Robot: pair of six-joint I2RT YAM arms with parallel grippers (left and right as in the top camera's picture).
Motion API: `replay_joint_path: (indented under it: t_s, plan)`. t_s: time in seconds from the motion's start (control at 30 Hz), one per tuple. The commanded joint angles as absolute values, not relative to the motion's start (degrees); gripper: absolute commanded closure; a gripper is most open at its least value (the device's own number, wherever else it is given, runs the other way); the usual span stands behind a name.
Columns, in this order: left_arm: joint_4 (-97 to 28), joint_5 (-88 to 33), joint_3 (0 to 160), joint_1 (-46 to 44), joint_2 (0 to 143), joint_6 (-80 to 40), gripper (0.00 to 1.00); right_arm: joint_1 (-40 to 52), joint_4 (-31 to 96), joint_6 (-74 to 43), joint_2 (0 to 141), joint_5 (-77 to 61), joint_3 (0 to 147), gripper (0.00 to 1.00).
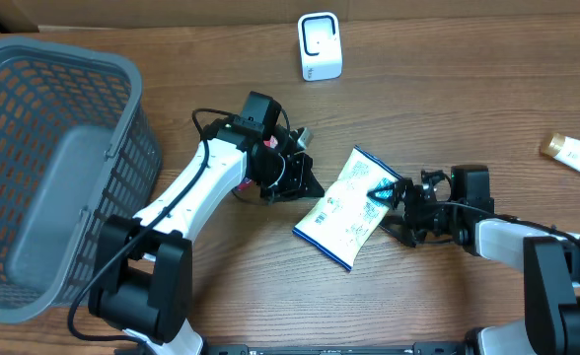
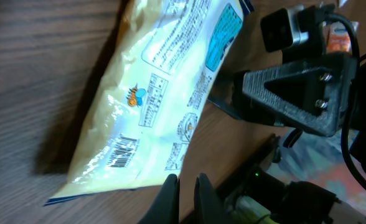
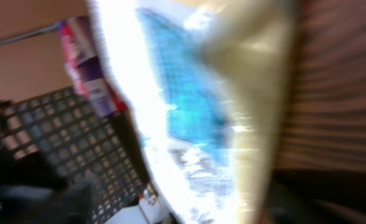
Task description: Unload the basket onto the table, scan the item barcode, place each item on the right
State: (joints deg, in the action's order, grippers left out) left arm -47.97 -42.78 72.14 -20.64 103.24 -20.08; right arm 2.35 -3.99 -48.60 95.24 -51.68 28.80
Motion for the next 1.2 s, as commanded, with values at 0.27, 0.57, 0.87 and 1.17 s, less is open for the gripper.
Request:
replay_joint_path:
  t_s: [0.27, 0.57, 0.87, 1.17]
  plan:
    - [-38.0, -50.0, 60.7, -20.7, 104.4, -27.8, 0.96, 2.2, -4.4, -49.4, 99.1, -39.0, 25.5, 0.0]
    - [-22.5, -53.0, 52.4, -20.6, 104.5, -33.8, 0.96, 2.2, -4.6, -49.5, 99.1, -39.7, 25.5, 0.0]
    - [-20.3, -51.4, 50.8, -20.7, 105.1, -35.2, 0.96, 2.3, -4.2, -51.0, 99.1, -41.7, 25.5, 0.0]
    - [-14.7, -54.6, 50.8, -20.7, 112.1, -37.6, 0.96, 2.2, 4.5, -43.1, 99.1, -31.3, 25.5, 0.0]
